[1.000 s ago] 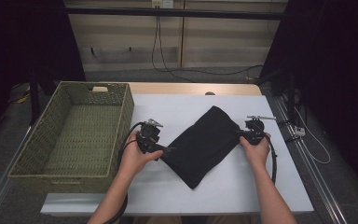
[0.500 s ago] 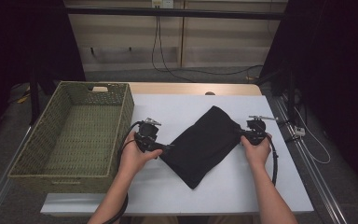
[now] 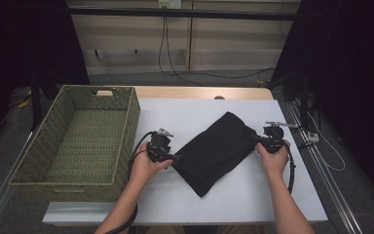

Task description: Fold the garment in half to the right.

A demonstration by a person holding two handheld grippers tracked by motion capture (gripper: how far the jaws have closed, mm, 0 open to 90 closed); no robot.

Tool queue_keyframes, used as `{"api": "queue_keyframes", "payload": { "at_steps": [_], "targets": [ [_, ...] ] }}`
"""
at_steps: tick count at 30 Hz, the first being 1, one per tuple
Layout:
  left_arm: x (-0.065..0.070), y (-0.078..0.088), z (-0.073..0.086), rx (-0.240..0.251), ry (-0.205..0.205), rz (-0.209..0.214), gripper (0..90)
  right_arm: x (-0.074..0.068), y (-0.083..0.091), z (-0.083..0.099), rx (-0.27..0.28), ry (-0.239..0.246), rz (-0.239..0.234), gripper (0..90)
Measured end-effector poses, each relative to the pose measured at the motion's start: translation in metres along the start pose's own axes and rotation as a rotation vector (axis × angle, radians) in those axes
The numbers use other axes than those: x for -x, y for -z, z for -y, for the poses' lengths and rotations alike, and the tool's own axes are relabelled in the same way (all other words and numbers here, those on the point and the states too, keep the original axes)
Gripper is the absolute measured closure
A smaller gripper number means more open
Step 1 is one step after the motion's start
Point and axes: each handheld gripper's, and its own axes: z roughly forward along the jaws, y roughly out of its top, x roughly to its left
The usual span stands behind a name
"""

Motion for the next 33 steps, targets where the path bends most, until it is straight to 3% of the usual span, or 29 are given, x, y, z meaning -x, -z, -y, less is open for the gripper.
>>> {"api": "queue_keyframes", "payload": {
  "at_steps": [4,6,10,12,14,19,27,33],
  "targets": [
    [0.002,-0.003,0.000,-0.005,-0.028,-0.015,31.2,0.001,0.000,0.003,0.004,0.000,-0.002,80.2],
    [0.005,-0.003,0.001,0.000,-0.023,-0.004,32.0,0.001,0.000,0.004,0.000,-0.011,-0.004,80.1],
    [0.015,-0.004,0.001,-0.026,-0.071,-0.024,42.4,0.002,0.000,0.006,0.008,-0.007,-0.006,80.1],
    [0.014,-0.004,0.001,-0.016,-0.039,-0.003,47.3,0.002,0.000,0.006,0.009,-0.009,-0.007,80.1],
    [0.013,-0.003,0.002,-0.021,-0.043,0.022,50.6,0.001,0.000,0.006,0.009,-0.010,-0.006,80.1],
    [0.015,-0.003,0.002,-0.035,-0.060,0.030,56.5,0.002,-0.002,0.007,0.004,-0.016,-0.006,80.0],
    [0.014,-0.003,-0.001,-0.071,-0.041,0.055,65.6,0.001,-0.003,0.007,0.004,-0.020,-0.009,80.0],
    [0.013,-0.003,-0.003,-0.099,0.013,0.087,78.9,0.000,-0.003,0.007,0.011,-0.018,-0.009,80.0]
  ]
}}
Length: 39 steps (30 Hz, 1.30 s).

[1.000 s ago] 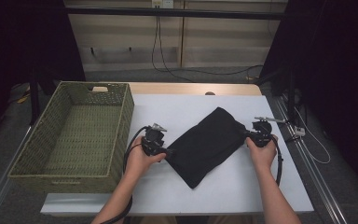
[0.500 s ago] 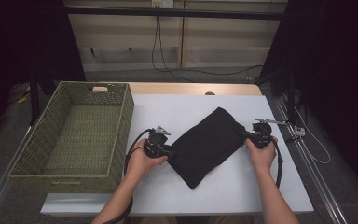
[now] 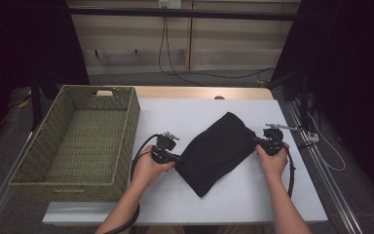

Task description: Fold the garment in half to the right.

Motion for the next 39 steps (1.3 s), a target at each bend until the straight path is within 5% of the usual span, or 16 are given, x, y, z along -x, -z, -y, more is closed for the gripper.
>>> {"api": "queue_keyframes", "payload": {
  "at_steps": [4,13,25,39],
  "targets": [
    [-0.001,-0.001,-0.001,-0.014,0.039,0.028,82.8,0.000,0.000,0.000,0.003,0.000,-0.001,80.0],
    [0.008,0.003,-0.011,-0.092,-0.001,-0.035,84.2,0.003,0.005,-0.004,0.026,-0.011,-0.032,80.1],
    [0.006,0.048,-0.025,-0.073,0.014,-0.050,84.4,-0.005,0.016,-0.021,0.069,-0.007,-0.083,80.2],
    [0.007,0.067,-0.031,-0.098,0.023,-0.020,84.4,-0.014,0.023,-0.033,0.097,0.003,-0.118,80.2]
  ]
}}
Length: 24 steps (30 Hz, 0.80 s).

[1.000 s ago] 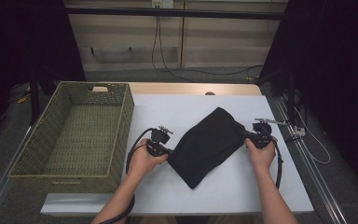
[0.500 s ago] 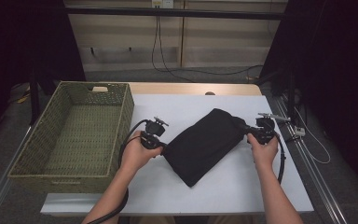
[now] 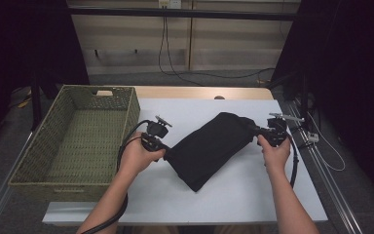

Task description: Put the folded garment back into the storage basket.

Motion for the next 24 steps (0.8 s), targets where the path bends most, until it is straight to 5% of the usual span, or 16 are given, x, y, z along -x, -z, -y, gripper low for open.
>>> {"api": "queue_keyframes", "payload": {
  "at_steps": [24],
  "targets": [
    [0.005,0.031,-0.013,-0.029,-0.006,0.004,84.4,-0.013,0.007,-0.021,0.034,0.009,-0.038,80.2]
  ]
}}
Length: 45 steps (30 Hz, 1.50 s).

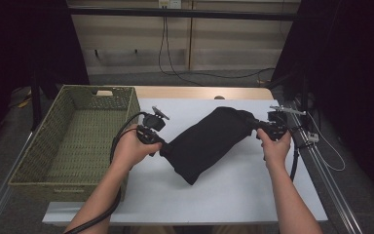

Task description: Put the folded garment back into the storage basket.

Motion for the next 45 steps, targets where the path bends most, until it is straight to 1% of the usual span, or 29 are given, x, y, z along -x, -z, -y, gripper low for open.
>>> {"api": "queue_keyframes", "payload": {
  "at_steps": [2,5,7,9,14,20,23,25,30,32,34,45],
  "targets": [
    [0.000,0.004,-0.001,-0.003,0.000,-0.003,84.4,-0.003,0.000,-0.003,0.005,0.003,-0.004,80.2],
    [-0.001,0.010,0.000,-0.004,0.007,0.002,84.4,-0.006,0.001,-0.006,0.012,0.012,-0.013,80.2],
    [-0.002,0.013,0.000,-0.015,0.004,0.000,84.4,-0.009,0.000,-0.008,0.014,0.014,-0.018,80.2],
    [-0.003,0.016,0.000,-0.020,0.004,-0.012,84.4,-0.012,-0.001,-0.010,0.016,0.019,-0.022,80.2],
    [-0.005,0.022,-0.001,-0.036,0.006,-0.014,84.4,-0.018,-0.003,-0.013,0.014,0.025,-0.033,80.2],
    [-0.006,0.028,-0.006,-0.094,0.003,-0.025,84.4,-0.025,-0.003,-0.018,0.017,0.034,-0.044,80.2],
    [-0.005,0.031,-0.010,-0.127,-0.010,-0.037,84.4,-0.027,-0.003,-0.020,0.016,0.041,-0.050,80.2],
    [-0.004,0.034,-0.013,-0.144,-0.015,-0.034,84.4,-0.028,-0.003,-0.022,0.018,0.040,-0.053,80.2],
    [-0.002,0.042,-0.018,-0.151,-0.018,-0.033,84.4,-0.030,-0.002,-0.027,0.026,0.043,-0.058,80.2],
    [-0.001,0.046,-0.019,-0.150,-0.023,-0.040,84.4,-0.031,-0.001,-0.029,0.031,0.041,-0.063,80.2],
    [0.001,0.049,-0.020,-0.147,-0.019,-0.047,84.4,-0.032,-0.001,-0.031,0.033,0.041,-0.069,80.2],
    [0.001,0.064,-0.023,-0.169,-0.020,-0.066,84.4,-0.042,-0.004,-0.038,0.036,0.056,-0.086,80.2]
  ]
}}
